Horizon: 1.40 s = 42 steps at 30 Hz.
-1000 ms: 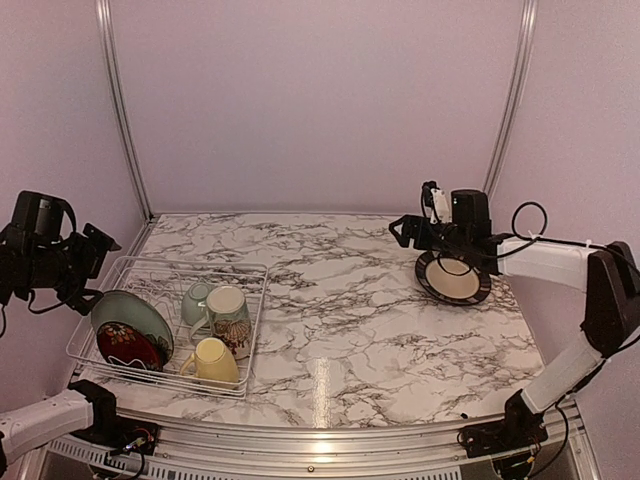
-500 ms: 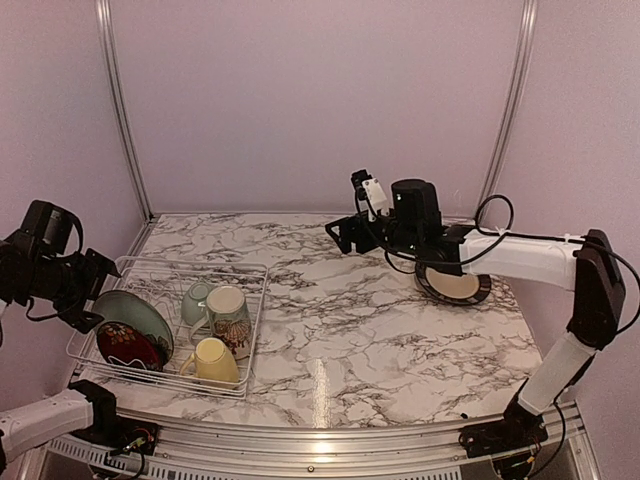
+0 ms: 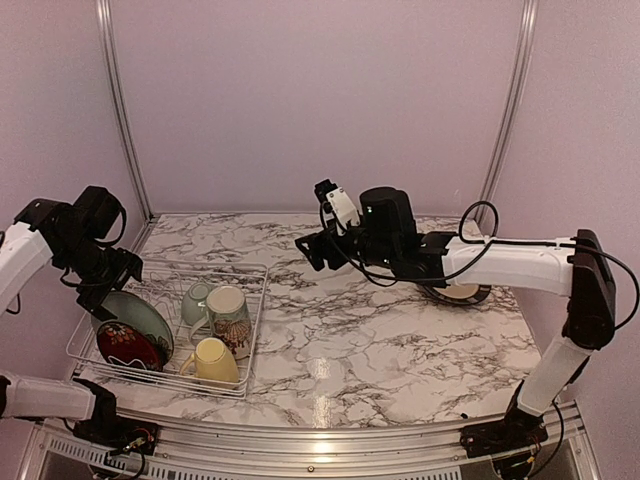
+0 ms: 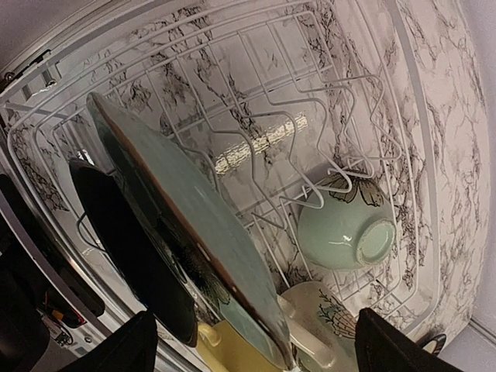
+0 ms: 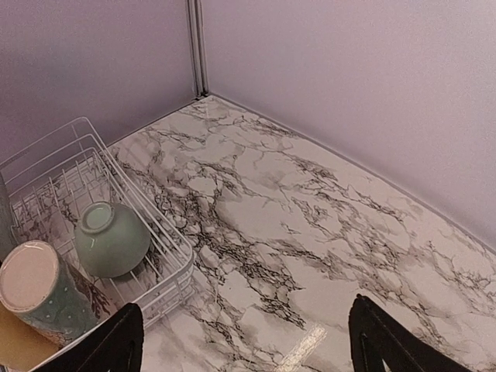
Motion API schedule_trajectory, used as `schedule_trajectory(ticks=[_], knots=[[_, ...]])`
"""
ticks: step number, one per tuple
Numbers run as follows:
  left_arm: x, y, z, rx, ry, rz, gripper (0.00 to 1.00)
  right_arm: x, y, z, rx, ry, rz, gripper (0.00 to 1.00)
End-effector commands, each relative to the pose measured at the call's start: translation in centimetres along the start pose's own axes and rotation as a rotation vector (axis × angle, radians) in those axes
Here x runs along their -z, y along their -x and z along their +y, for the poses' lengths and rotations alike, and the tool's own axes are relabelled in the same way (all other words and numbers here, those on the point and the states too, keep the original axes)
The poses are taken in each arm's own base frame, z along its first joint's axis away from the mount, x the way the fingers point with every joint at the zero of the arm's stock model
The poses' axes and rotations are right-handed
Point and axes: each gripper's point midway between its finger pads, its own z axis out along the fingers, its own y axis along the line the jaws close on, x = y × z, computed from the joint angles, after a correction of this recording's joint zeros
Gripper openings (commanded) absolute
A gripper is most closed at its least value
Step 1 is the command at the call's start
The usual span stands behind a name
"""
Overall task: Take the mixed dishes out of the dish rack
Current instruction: Grab the plate from the dish rack.
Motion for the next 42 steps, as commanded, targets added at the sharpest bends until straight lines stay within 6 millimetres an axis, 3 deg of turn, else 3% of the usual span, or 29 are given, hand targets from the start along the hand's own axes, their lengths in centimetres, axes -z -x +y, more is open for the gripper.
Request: schedule_trajectory(ticks=[1, 11, 18, 31, 42], knots=[[0.2, 0.9, 1.4, 0.007, 0.071, -0.053, 0.91, -0.1, 1.2, 0.4, -0.001, 0.006, -0.022, 0.88], [-1.2, 1.2, 1.7, 0.015, 0.138, -0.064, 0.82, -0.6, 1.7, 2.7, 0.019, 0.038, -0.027, 0.88], [-1.5, 1.8, 0.3, -0.003, 0.159, -0.076, 0.73, -1.2, 1.3, 4.1, 0.033, 0.054, -0.013, 0.87], [-3.3, 1.5, 0.8, -0.007, 0.210, -0.059, 0.66, -1.0, 1.5, 4.4, 0.046, 0.044, -0.023, 0.87], [-4.3, 1.8, 0.7, -0.018, 0.215, -0.058, 0.48, -0.7, 1.7, 5.1, 0.066, 0.034, -0.028, 0.87]])
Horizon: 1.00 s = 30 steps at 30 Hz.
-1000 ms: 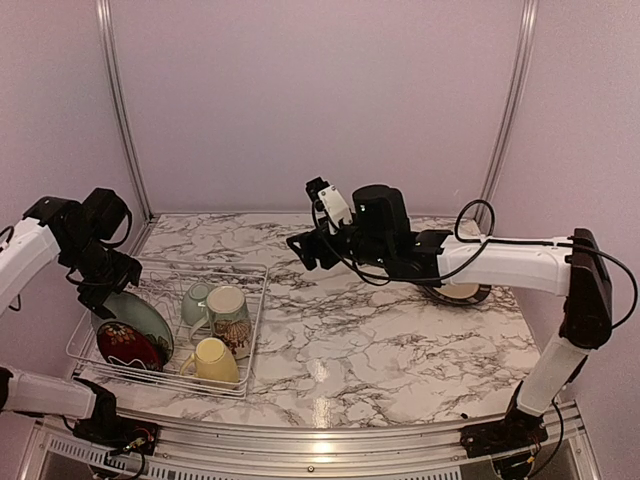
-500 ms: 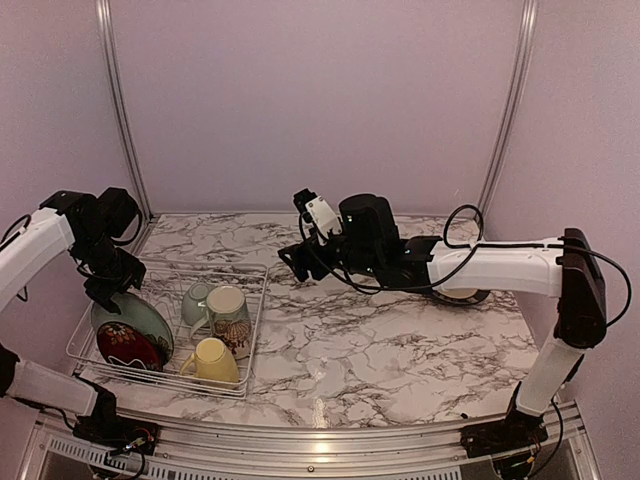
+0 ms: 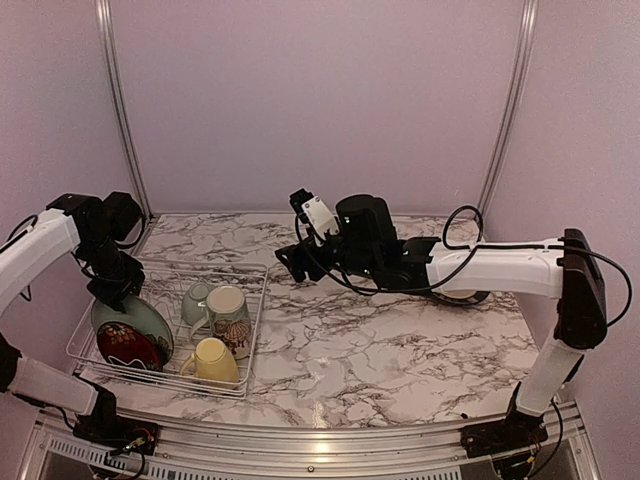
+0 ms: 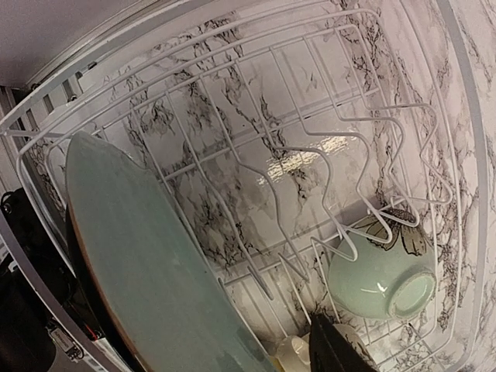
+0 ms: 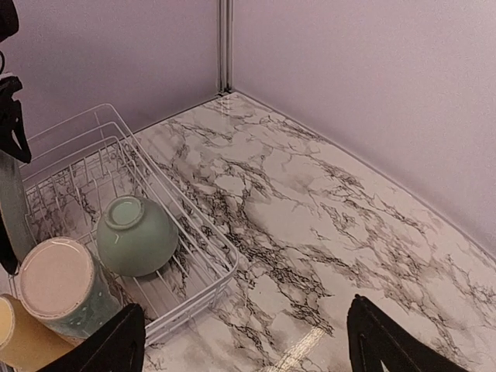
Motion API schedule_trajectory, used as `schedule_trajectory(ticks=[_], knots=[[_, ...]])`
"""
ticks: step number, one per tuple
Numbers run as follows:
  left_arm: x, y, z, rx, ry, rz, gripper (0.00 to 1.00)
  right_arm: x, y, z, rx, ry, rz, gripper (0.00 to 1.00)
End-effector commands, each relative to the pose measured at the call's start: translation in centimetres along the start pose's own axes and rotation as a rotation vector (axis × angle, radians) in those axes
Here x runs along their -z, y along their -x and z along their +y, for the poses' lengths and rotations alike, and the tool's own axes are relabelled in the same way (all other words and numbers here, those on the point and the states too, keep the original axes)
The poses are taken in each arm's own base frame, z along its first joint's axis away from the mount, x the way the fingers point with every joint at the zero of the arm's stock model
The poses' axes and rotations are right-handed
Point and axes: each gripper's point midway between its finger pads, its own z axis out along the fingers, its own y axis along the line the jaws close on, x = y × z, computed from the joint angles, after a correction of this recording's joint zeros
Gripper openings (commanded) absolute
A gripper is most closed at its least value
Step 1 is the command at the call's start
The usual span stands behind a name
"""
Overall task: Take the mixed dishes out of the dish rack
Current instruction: Grab the plate from the dish rack.
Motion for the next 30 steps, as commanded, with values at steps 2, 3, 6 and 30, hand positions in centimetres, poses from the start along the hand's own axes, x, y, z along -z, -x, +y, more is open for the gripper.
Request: schedule_trajectory(ticks=[2, 3, 6, 30], knots=[[-1.1, 0.3, 0.4, -0.011, 0.035, -0.003, 0.43, 0.4, 1.8, 0.5, 0.010, -0.010, -0.037, 0.87], [-1.0, 0.3, 0.3, -0.012, 0.032, -0.003, 0.42, 0.3, 1.7, 0.6, 0.012, -0.009, -0.035, 0.87], [-0.9, 0.5, 0.1, -0.015, 0.022, -0.010, 0.35, 0.4, 1.8, 0.8, 0.018, -0.011, -0.036, 0.87], [1.0, 1.2, -0.4, 0.001, -0.061, 0.000, 0.00, 0.3, 1.7, 0.8, 0.020, -0.014, -0.032, 0.87]])
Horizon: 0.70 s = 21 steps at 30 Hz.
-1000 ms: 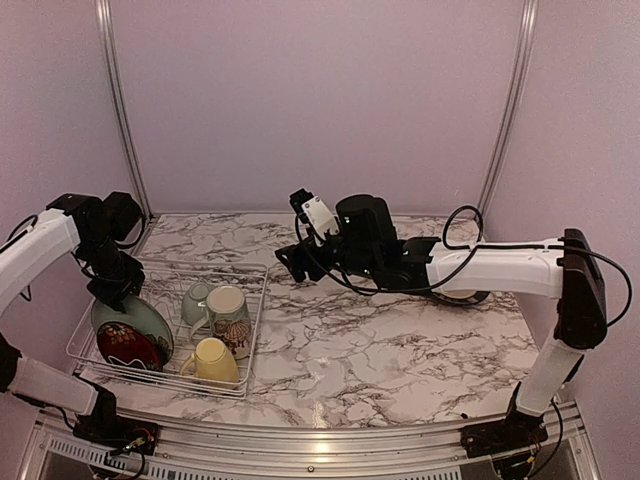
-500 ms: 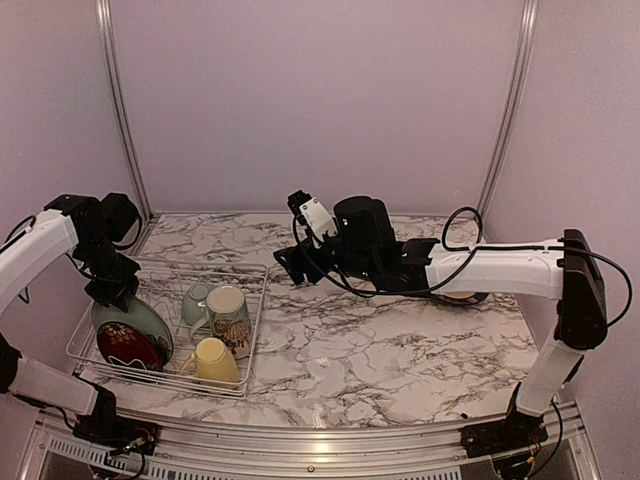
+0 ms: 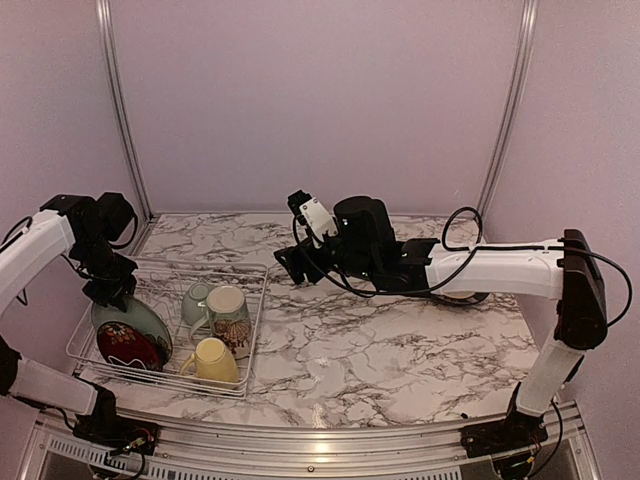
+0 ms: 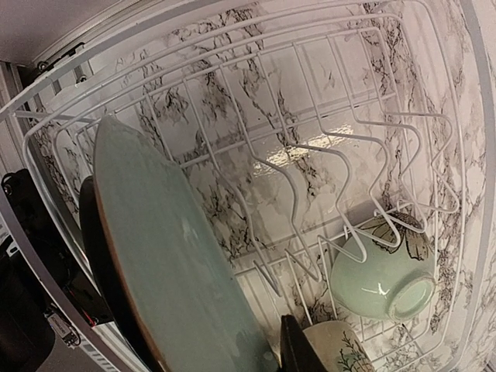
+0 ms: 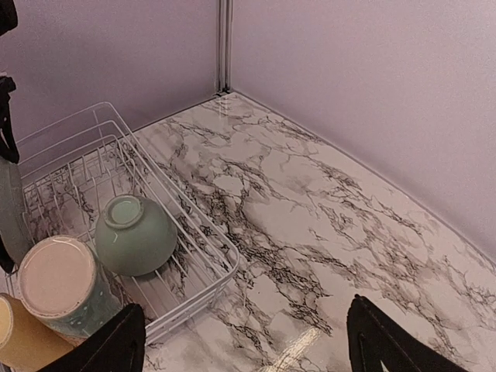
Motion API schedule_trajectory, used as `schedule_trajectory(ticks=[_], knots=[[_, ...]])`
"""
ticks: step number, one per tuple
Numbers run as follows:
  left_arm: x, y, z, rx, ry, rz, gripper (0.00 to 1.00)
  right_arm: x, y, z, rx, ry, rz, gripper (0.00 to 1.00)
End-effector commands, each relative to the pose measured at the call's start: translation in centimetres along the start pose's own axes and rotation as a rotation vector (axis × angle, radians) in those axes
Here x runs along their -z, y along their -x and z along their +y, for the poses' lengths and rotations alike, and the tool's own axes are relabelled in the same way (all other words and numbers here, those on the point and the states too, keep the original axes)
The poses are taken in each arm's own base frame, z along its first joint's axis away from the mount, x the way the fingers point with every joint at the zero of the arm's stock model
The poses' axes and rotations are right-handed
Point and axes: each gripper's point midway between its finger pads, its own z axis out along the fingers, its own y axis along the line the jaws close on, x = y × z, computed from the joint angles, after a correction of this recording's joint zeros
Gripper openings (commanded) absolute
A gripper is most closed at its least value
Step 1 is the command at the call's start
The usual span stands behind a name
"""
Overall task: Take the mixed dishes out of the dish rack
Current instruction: Grab the plate from the dish rack.
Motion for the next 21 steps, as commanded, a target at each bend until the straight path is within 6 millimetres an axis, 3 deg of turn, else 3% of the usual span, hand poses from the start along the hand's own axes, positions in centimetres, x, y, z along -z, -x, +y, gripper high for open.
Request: schedule_trajectory(ticks=[1, 13, 21], knots=[[1.2, 1.0, -1.2, -0.052, -0.074, -0.040, 0.00, 0.2, 1.6, 0.3, 0.003, -0.004, -0.030, 0.87], [4.7, 1.5, -1.7, -0.026, -0.182, -0.063, 0.00, 0.2, 2.3, 0.6, 0.002, 0.006, -0.043, 0.87], [6.7, 1.7, -1.6, -0.007, -0.241, -0.075, 0.00, -0.1, 2.8, 2.0, 0.015, 0.028, -0.052, 0.87]])
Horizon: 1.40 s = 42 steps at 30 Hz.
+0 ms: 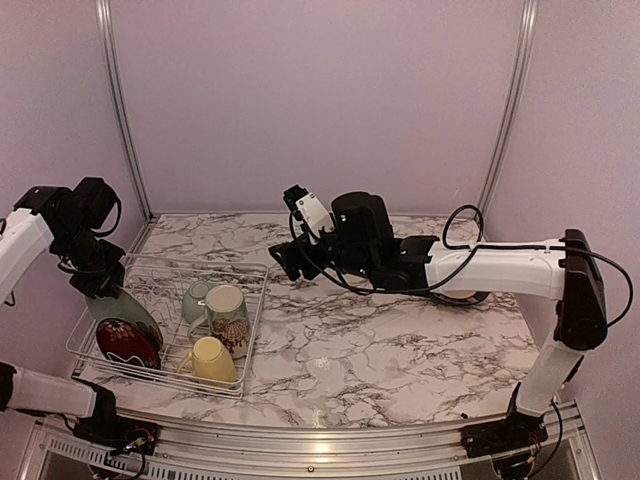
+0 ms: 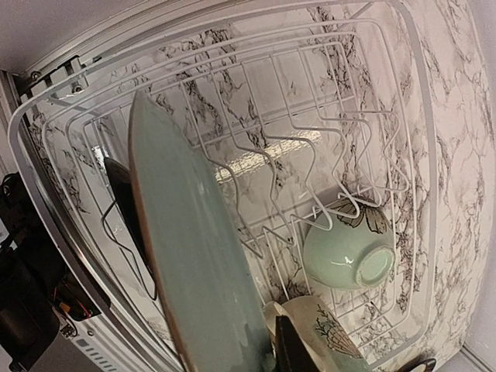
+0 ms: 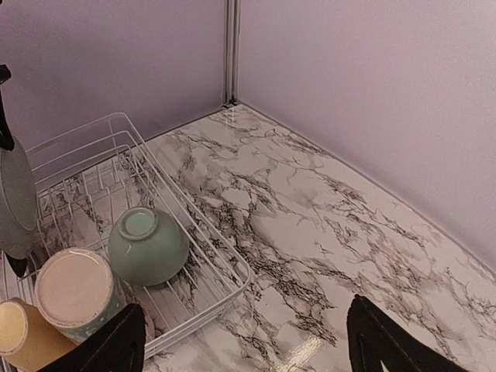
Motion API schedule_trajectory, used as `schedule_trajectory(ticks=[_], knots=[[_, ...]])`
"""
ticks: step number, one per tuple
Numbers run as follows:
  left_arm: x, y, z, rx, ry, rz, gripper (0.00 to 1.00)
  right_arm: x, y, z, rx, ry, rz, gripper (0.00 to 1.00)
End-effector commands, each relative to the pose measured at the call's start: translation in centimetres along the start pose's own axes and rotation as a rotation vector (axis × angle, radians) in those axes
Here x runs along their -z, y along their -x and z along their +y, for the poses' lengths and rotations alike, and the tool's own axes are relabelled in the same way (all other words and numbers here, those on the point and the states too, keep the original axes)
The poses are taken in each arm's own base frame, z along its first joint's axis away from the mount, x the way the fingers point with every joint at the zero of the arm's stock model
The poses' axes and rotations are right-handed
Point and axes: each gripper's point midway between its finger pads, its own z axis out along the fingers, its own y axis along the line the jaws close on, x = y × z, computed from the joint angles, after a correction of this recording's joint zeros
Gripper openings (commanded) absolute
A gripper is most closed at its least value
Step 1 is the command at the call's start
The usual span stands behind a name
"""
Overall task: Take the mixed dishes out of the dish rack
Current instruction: Grab the plate from the dish rack, then pass from the left arm to the right
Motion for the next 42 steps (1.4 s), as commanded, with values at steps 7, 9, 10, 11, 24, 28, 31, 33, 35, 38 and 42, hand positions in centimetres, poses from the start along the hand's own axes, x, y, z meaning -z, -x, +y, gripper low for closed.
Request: schedule_trajectory(ticks=[7, 9, 10, 11, 24, 28, 31, 33, 35, 38, 42], knots=[[4.9, 1.2, -2.6, -0.008, -0.207, -0.052, 0.00, -0.6, 3.0, 3.5, 0.047, 0.042, -0.058, 0.87], [5.7, 1.4, -2.7, -0.005, -0.228, -0.061, 0.00, -0.7, 3.6, 4.2, 0.054, 0.055, -0.071, 0.86], [6.1, 1.5, -2.7, -0.004, -0.238, -0.065, 0.00, -0.7, 3.9, 4.6, 0.058, 0.063, -0.080, 0.86], [6.4, 1.5, -2.7, -0.002, -0.247, -0.067, 0.00, -0.7, 4.2, 5.0, 0.062, 0.072, -0.088, 0.86], [9.0, 1.0, -4.8, 0.037, -0.409, -0.027, 0.00, -0.8, 6.9, 11.6, 0.141, 0.205, -0.184, 0.87], [10.1, 1.1, -5.9, 0.063, -0.475, -0.021, 0.00, -0.3, 7.5, 14.4, 0.197, 0.241, -0.219, 0.90], [10.9, 1.3, -6.6, 0.078, -0.511, -0.021, 0.00, 0.0, 7.6, 16.2, 0.232, 0.259, -0.243, 0.91], [11.4, 1.3, -7.0, 0.087, -0.534, -0.016, 0.00, -0.3, 7.6, 17.0, 0.247, 0.262, -0.246, 0.91], [11.8, 1.2, -7.6, 0.094, -0.562, -0.003, 0.00, -0.9, 7.2, 17.6, 0.262, 0.258, -0.237, 0.91], [12.6, 0.8, -8.4, 0.099, -0.610, 0.027, 0.00, -1.4, 7.2, 18.2, 0.293, 0.239, -0.248, 0.90], [13.4, 0.6, -8.8, 0.101, -0.646, 0.048, 0.00, -2.2, 7.4, 18.7, 0.340, 0.186, -0.267, 0.89]])
